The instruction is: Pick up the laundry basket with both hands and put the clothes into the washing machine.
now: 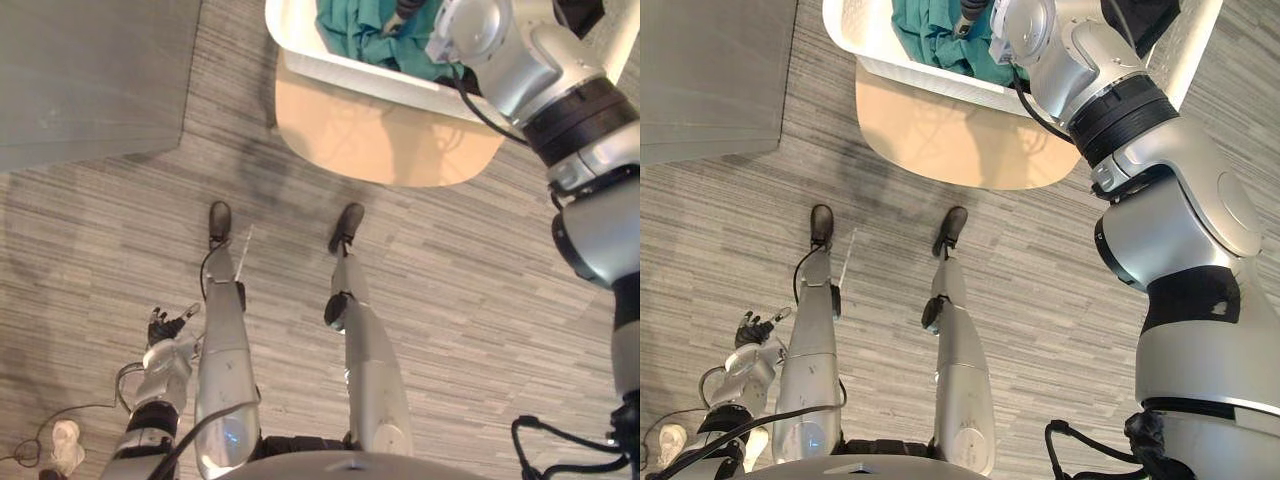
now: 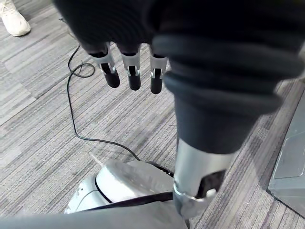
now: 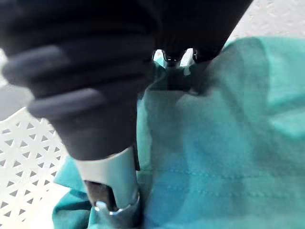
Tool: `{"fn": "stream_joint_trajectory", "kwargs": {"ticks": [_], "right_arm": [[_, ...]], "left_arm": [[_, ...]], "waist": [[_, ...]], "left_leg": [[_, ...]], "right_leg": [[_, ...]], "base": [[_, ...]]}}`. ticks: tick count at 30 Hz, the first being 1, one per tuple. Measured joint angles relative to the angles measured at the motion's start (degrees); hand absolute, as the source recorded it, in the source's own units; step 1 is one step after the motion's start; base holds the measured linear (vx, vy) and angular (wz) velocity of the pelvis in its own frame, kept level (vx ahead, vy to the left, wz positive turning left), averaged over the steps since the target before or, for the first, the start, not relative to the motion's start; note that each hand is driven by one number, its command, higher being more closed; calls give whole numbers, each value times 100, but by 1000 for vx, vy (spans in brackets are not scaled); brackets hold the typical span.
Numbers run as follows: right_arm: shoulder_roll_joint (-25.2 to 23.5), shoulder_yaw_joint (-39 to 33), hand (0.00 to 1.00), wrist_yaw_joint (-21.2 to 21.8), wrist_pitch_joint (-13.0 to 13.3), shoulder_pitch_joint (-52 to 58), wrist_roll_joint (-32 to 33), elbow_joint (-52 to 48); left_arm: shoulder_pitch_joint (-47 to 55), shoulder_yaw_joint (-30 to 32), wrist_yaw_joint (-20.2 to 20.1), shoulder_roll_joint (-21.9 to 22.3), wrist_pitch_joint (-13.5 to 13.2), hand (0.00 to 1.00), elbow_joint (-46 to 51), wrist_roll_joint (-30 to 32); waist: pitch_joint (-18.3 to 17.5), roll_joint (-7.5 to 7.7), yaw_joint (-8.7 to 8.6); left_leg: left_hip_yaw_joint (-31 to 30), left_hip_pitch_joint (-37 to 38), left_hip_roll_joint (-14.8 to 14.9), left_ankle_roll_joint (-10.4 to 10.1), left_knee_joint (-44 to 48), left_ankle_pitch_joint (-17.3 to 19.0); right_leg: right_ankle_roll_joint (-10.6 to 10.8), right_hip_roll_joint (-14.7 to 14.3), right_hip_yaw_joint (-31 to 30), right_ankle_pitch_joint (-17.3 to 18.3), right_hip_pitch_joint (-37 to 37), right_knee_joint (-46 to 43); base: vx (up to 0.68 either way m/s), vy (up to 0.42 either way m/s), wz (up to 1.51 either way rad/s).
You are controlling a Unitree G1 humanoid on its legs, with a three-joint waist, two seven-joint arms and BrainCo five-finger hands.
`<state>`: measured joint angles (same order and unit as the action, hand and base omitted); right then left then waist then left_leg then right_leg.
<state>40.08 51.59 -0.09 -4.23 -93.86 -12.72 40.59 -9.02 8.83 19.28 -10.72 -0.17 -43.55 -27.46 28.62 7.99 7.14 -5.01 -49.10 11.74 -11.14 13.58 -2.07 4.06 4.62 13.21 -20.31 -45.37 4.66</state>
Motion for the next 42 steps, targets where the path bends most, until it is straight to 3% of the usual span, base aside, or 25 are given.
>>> {"fn": "stream_joint_trajectory", "kwargs": {"ticks": [8,9,18,33,37,39,42], "right_arm": [[0,-57,0,-24,-1,103,-14,78],[0,-62,100,-41,-1,127,-15,76],[44,-291,100,-183,-2,168,-116,-116],[46,-381,100,-181,0,362,-118,-146],[7,-1145,100,-335,48,624,804,-3],[-12,-1883,100,-558,188,667,1943,445],[-51,-2883,100,-786,425,945,3019,629]], "left_arm": [[0,-57,44,13,-12,0,10,-57],[0,-57,46,15,-16,0,10,-58],[0,-106,47,53,-22,0,20,-125],[0,-120,47,86,-23,0,20,-129],[-4,-182,47,101,-44,0,18,-172],[-57,-280,46,155,-56,0,17,-178],[-79,-335,49,269,-65,0,-1,-278]], "waist": [[7,-11,75],[11,-17,76],[67,-105,127],[68,-106,194],[85,-134,241],[156,-251,326],[208,-402,433]], "left_leg": [[-21,-78,-11,1,36,2],[-21,-79,-11,3,37,5],[-37,-180,-19,16,151,73],[-37,-190,-28,27,198,103],[-40,-190,-34,10,228,100],[-43,-185,-52,9,250,98],[-45,-178,-67,17,341,119]], "right_leg": [[2,6,9,-3,-45,0],[2,7,8,-2,-45,0],[40,5,-5,28,-99,0],[20,7,-21,12,-104,0],[19,11,-21,11,-87,0],[1,26,-20,-3,-71,0],[0,32,-44,-26,-38,0]], "base": [[-34,-17,0],[-35,-15,0],[-32,-12,-1],[-29,-10,0],[-42,-11,1],[-41,-6,3],[-45,-6,-2]]}}
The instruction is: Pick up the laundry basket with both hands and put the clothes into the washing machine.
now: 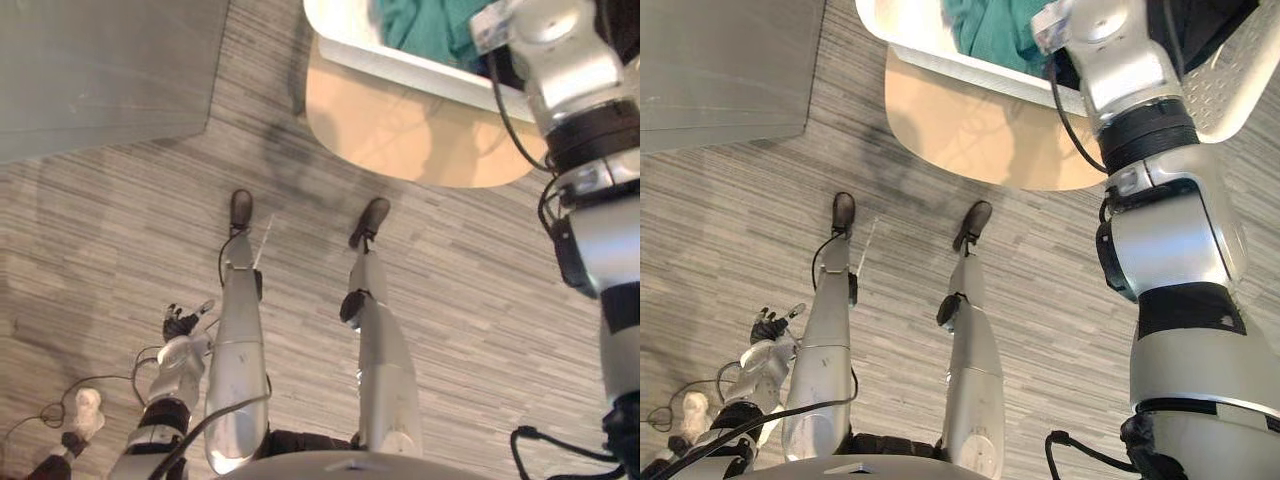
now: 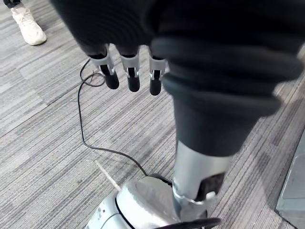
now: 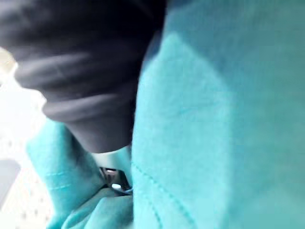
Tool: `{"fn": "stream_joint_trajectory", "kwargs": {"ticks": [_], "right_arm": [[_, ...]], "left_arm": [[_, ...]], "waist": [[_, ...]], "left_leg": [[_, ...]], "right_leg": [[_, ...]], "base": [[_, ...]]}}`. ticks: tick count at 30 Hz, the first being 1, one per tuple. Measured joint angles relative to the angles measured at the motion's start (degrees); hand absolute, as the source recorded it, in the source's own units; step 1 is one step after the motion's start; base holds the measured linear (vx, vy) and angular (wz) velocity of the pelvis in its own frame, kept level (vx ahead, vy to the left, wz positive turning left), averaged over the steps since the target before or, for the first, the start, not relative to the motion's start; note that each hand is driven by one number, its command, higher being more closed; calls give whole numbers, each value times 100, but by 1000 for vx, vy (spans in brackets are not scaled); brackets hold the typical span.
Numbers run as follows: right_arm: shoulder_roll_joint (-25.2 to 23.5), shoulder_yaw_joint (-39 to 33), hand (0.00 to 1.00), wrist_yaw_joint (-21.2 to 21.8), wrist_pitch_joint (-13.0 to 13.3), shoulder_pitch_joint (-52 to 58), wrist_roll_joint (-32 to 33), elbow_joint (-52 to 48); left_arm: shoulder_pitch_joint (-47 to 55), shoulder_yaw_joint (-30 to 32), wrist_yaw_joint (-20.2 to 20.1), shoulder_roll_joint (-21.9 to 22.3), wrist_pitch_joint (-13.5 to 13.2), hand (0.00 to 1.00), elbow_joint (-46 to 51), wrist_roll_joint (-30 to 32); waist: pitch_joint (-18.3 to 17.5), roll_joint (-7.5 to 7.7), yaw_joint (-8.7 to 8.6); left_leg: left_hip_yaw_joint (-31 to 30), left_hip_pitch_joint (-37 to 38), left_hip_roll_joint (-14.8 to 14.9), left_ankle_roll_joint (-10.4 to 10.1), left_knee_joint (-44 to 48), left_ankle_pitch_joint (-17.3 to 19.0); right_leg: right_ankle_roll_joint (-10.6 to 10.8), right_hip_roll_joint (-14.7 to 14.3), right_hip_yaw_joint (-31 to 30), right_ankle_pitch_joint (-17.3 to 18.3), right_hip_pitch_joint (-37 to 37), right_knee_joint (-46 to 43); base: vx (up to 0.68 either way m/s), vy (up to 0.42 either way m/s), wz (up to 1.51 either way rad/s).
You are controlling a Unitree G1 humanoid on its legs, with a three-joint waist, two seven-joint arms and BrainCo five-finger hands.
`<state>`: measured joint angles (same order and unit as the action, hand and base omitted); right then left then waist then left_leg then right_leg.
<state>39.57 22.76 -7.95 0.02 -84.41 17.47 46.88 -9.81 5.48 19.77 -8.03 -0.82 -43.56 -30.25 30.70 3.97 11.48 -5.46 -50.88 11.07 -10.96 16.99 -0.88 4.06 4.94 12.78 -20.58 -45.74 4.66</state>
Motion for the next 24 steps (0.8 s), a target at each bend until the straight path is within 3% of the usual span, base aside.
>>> {"fn": "stream_joint_trajectory", "kwargs": {"ticks": [1,4,7,15,24], "right_arm": [[-62,-299,100,-49,90,86,266,63],[-495,-1927,100,-537,646,500,1889,348],[-842,-2326,100,-805,938,722,2516,291],[-1455,-3024,100,-1170,1257,1026,3257,96],[-2111,-3452,100,-1394,1377,1272,3740,-598]], "left_arm": [[-3,-44,4,7,0,0,-9,-11],[-194,-337,94,63,-22,0,-257,-112],[-246,-434,127,70,-39,0,-318,-115],[-353,-556,121,126,-27,0,-342,-165],[-472,-159,49,414,154,0,-333,-70]], "waist": [[1,-30,19],[15,-282,140],[6,-347,146],[-44,-486,159],[-61,-549,204]], "left_leg": [[1,5,-4,5,18,6],[13,140,-24,14,122,62],[76,284,-37,50,114,86],[87,517,-37,-2,-22,-7],[46,1019,-33,9,-6,8]], "right_leg": [[-1,3,-5,-4,9,0],[13,28,-45,-13,174,1],[87,51,-111,41,265,1],[131,55,-128,28,431,0],[105,56,-30,41,1025,-2]], "base": [[-50,-6,-1],[-63,-3,2],[-61,0,-5],[-45,-10,1],[-28,14,7]]}}
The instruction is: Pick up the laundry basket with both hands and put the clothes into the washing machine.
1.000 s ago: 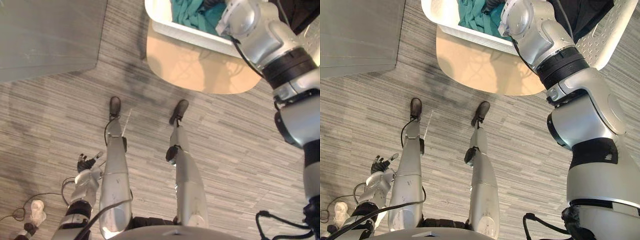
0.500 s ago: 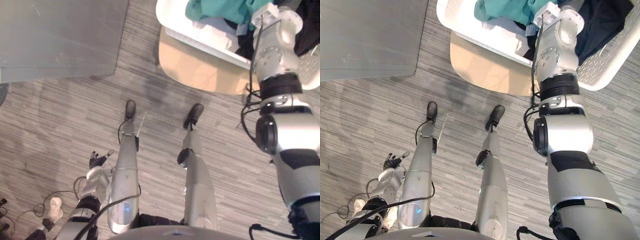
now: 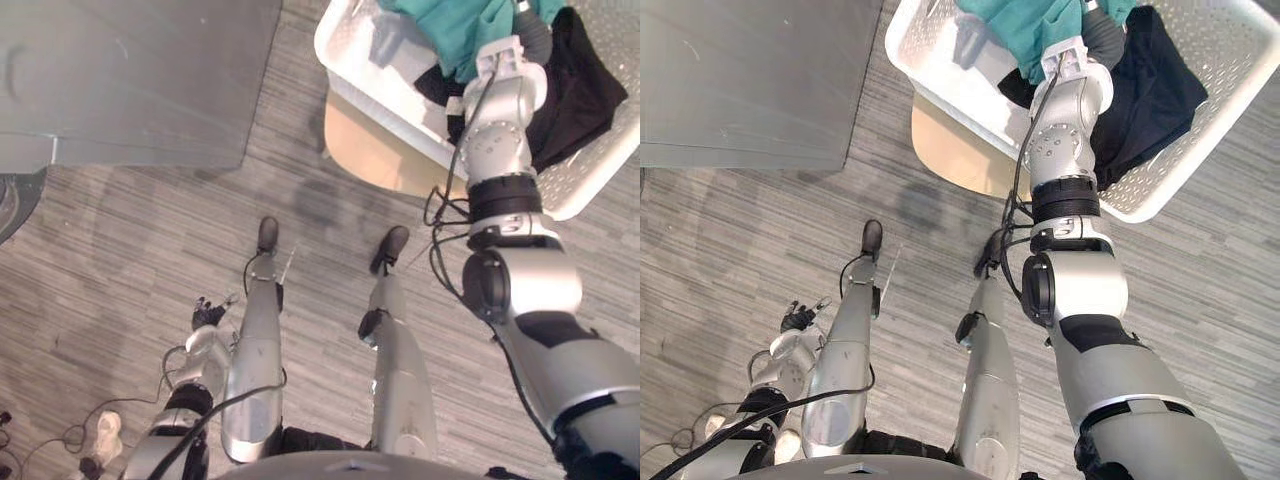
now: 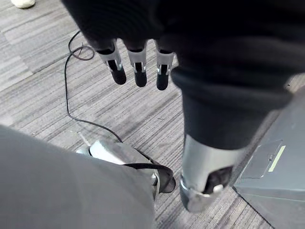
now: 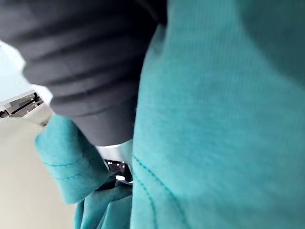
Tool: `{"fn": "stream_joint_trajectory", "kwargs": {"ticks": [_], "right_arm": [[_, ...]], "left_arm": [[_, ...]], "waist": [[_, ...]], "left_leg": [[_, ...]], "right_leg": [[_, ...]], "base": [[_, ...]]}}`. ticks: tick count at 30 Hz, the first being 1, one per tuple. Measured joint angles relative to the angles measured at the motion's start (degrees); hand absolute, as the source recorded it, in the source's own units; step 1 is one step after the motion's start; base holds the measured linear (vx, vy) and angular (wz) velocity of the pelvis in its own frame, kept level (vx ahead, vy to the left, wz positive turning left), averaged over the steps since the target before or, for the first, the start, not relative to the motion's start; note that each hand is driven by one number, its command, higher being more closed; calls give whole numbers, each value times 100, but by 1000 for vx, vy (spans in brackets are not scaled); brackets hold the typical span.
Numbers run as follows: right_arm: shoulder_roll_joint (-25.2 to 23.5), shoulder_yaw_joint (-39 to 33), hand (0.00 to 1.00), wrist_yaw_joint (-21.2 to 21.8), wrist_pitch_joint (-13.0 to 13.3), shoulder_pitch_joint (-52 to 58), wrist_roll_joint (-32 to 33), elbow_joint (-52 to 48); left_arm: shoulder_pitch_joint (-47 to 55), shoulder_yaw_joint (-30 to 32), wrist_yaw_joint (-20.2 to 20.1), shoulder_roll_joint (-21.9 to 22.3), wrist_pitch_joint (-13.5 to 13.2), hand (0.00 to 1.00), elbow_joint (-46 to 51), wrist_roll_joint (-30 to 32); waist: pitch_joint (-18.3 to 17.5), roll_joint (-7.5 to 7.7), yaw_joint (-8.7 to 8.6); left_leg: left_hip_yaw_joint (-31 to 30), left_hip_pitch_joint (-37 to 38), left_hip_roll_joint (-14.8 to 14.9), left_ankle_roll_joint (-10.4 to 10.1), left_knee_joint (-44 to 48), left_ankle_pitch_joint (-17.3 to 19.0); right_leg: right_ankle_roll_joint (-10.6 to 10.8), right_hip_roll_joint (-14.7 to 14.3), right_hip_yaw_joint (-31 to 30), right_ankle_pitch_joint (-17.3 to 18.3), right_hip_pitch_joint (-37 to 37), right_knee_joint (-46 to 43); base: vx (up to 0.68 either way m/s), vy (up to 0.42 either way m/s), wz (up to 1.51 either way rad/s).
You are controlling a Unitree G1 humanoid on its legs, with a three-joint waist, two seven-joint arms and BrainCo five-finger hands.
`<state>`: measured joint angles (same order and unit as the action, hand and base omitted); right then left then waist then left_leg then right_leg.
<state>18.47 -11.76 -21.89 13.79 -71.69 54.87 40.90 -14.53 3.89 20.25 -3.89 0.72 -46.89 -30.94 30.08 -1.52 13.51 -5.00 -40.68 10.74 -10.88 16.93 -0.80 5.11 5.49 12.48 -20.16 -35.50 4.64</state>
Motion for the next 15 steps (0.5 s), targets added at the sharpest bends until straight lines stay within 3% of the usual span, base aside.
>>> {"fn": "stream_joint_trajectory", "kwargs": {"ticks": [5,15], "right_arm": [[-61,-233,100,-73,136,26,126,-386],[-277,-428,100,-98,224,650,115,-1557]], "left_arm": [[-6,47,-110,9,152,0,-114,203],[209,-36,-232,34,321,0,203,473]], "waist": [[-7,-1,-48],[-178,36,-312]], "left_leg": [[-112,472,-41,4,-73,0],[-118,2032,-297,99,-1369,-582]], "right_leg": [[-81,29,144,151,526,-48],[-57,482,246,811,1128,-1074]], "base": [[-43,35,20],[-7,23,19]]}}
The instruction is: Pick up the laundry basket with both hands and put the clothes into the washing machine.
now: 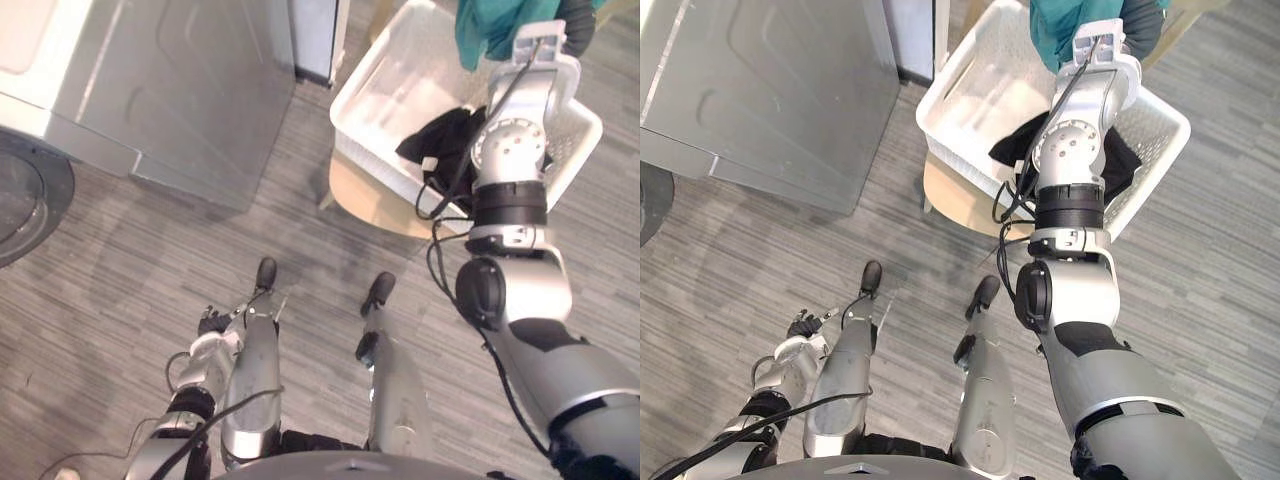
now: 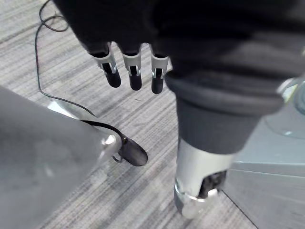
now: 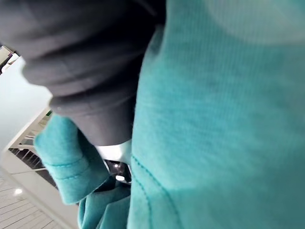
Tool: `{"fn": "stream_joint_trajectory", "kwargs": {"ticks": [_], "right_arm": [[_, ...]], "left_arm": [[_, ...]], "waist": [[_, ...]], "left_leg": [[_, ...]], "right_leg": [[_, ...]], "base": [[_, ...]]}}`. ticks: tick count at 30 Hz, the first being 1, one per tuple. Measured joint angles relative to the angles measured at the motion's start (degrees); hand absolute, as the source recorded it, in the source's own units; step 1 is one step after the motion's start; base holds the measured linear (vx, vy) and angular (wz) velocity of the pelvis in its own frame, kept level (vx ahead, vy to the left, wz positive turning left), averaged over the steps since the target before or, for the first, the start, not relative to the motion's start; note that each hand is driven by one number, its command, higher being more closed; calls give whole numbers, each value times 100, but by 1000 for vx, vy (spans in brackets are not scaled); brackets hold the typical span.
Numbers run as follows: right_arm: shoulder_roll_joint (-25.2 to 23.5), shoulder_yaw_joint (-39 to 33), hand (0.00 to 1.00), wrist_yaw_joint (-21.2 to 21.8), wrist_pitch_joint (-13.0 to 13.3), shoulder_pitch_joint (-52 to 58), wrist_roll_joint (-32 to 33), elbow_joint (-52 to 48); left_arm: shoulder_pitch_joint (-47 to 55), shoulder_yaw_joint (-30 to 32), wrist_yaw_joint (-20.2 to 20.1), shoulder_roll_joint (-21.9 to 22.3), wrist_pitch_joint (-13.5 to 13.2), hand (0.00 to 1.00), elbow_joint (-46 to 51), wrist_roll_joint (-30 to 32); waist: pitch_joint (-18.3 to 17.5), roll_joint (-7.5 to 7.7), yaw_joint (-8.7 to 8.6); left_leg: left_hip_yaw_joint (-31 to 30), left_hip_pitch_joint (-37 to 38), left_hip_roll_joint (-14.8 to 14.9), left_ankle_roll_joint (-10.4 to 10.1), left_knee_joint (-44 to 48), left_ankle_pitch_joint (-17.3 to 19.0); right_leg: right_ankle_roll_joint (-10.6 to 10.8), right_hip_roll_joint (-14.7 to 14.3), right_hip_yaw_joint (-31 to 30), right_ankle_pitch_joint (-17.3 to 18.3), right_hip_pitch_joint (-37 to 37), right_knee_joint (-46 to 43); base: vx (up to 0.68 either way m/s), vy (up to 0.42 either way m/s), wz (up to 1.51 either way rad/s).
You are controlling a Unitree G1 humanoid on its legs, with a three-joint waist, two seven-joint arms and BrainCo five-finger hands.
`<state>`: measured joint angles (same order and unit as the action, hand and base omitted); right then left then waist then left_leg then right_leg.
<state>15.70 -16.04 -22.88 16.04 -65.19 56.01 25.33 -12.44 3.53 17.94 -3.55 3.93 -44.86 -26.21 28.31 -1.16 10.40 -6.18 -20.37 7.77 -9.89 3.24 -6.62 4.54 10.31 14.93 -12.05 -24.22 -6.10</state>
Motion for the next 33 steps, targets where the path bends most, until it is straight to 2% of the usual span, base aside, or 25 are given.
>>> {"fn": "stream_joint_trajectory", "kwargs": {"ticks": [2,5,7,10,12,13,16,20,25,33], "right_arm": [[-279,28,100,32,-7,520,-12,-545],[-696,306,100,96,-96,1572,-77,-1154],[-999,788,100,167,-283,2471,-247,-1605],[-1289,1247,100,394,-499,3332,-439,-2136],[-1469,1689,100,573,-664,4107,-590,-2466],[-1497,1781,100,631,-705,4248,-665,-2472],[-1560,2105,100,941,-1068,4963,-705,-2489],[-1546,2173,100,1239,-1368,5216,-925,-2488],[-1441,2137,100,1441,-1638,5438,-1147,-2479],[-1394,2024,100,1539,-1754,5699,-1145,-2441]], "left_arm": [[247,-214,-72,-1,7,0,415,129],[575,-601,-217,-1,76,0,936,282],[847,-896,-311,4,114,0,1668,351],[1077,-1187,-354,39,105,0,2634,324],[1104,-1434,-390,81,91,0,3374,319],[1075,-1485,-397,96,88,0,3553,302],[1087,-1645,-499,197,34,0,4263,142],[1061,-1665,-576,186,-27,0,4478,-76],[1009,-1718,-734,181,-25,0,4485,-106],[880,-1875,-888,179,7,0,4485,-48]], "waist": [[-25,7,-102],[-538,106,-204],[-854,156,-380],[-1215,176,-531],[-1475,174,-694],[-1532,180,-732],[-2038,214,-865],[-2299,234,-903],[-2562,281,-1071],[-2736,367,-1169]], "left_leg": [[53,376,-64,21,-124,-11],[169,610,-107,65,-286,-17],[283,971,-111,101,-453,8],[453,1212,-143,181,-571,62],[492,1499,-149,191,-648,95],[495,1571,-148,173,-647,110],[541,1772,-146,185,-641,212],[690,1950,-137,201,-639,314],[820,2206,-132,205,-622,417],[1136,2344,-125,208,-424,652]], "right_leg": [[41,100,-11,176,205,-202],[100,175,-52,323,249,-317],[79,195,-102,444,471,-322],[93,254,-102,471,581,-310],[143,269,-79,517,837,-280],[149,269,-76,533,905,-280],[165,262,-72,573,1126,-199],[178,226,-137,529,1272,-10],[191,159,-218,353,1617,333],[188,79,-550,262,1660,475]], "base": [[10,9,2],[59,5,-8],[83,-2,-15],[54,20,-21],[48,23,-7],[61,13,0],[59,7,-4],[32,5,-18],[29,6,-15],[1,-3,-23]]}}
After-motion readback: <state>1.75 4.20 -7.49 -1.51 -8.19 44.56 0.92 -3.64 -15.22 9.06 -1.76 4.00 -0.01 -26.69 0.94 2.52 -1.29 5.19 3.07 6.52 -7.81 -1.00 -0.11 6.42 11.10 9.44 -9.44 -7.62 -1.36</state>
